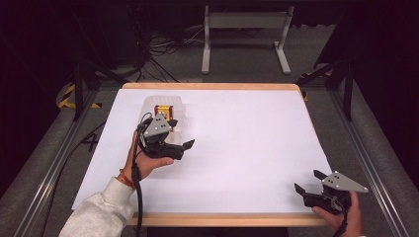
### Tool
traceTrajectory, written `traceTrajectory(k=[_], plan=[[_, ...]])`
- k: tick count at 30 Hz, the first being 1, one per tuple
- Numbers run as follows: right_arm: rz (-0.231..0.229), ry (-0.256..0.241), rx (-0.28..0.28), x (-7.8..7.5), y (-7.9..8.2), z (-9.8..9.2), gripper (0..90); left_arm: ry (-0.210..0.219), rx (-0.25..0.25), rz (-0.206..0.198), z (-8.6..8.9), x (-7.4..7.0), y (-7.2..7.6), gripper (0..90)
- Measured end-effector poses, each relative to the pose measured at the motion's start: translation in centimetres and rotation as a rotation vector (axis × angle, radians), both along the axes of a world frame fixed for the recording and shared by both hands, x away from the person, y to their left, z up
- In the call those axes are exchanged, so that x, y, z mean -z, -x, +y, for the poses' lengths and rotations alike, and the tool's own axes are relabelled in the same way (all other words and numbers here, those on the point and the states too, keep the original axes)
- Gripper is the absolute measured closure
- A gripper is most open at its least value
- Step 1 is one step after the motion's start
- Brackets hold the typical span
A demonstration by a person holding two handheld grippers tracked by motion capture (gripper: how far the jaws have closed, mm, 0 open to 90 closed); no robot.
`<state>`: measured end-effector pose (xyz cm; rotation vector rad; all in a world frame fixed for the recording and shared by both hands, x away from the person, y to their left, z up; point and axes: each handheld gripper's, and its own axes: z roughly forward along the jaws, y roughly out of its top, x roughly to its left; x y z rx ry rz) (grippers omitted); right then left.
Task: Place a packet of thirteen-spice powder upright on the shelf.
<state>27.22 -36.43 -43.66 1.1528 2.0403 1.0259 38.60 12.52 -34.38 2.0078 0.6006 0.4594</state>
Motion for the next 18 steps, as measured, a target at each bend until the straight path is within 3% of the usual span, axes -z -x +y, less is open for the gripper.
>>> traceTrajectory(k=[15,18], plan=[[-0.006,-0.011,-0.008,-0.1,0.1,0.0,17.1,-0.093,0.122,-0.015,-0.5,1.9,3.2,16.3],[-0.007,-0.008,-0.007,-0.2,0.1,0.0,17.1,-0.095,0.141,-0.019,-0.3,2.3,3.8,16.7]])
